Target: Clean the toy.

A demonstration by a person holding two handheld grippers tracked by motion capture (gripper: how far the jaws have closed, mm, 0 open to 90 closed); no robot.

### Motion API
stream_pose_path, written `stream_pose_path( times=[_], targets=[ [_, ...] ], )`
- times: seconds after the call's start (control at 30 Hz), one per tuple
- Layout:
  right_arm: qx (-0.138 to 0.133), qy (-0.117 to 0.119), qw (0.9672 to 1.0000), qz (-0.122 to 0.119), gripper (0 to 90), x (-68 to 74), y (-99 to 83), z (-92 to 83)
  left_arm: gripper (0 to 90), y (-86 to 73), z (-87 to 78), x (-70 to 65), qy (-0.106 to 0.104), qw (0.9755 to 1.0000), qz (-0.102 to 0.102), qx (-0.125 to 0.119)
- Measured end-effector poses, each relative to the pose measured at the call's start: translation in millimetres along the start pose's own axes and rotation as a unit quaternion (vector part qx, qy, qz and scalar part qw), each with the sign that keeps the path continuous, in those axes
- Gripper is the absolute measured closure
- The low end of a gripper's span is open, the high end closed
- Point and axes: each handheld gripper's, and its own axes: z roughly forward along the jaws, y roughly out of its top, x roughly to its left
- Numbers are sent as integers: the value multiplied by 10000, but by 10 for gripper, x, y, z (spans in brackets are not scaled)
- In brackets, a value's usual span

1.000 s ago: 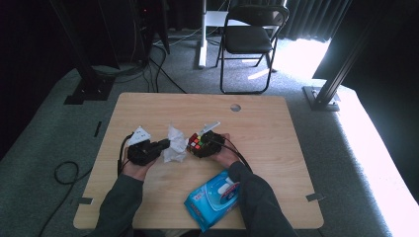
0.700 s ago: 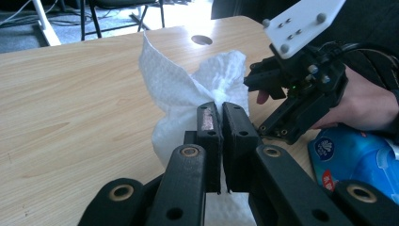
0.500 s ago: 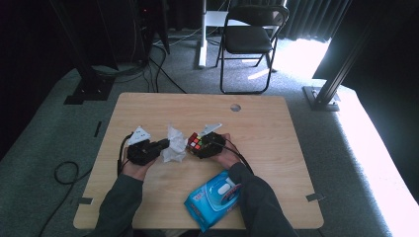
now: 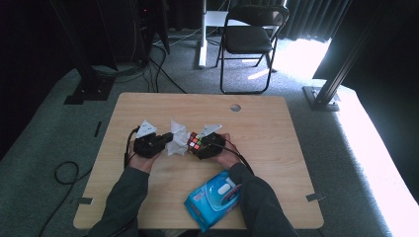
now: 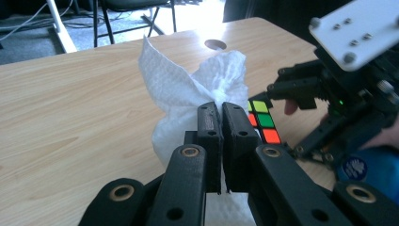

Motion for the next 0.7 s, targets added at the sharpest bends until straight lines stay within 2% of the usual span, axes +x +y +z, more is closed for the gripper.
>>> stream_pose_path(
  times=[0.13,0.4,0.7],
  targets=[
    [14,54,10000,-38,341,11,1,4,870,54,109,-8,66,10000,18,17],
    [44,95,9999,-68,341,15,0,14,870,198,215,40,153,9997,-150,-142],
    [52,101,9999,-57,341,13,-1,18,869,148,450,-85,37,9998,4,186]
  ],
)
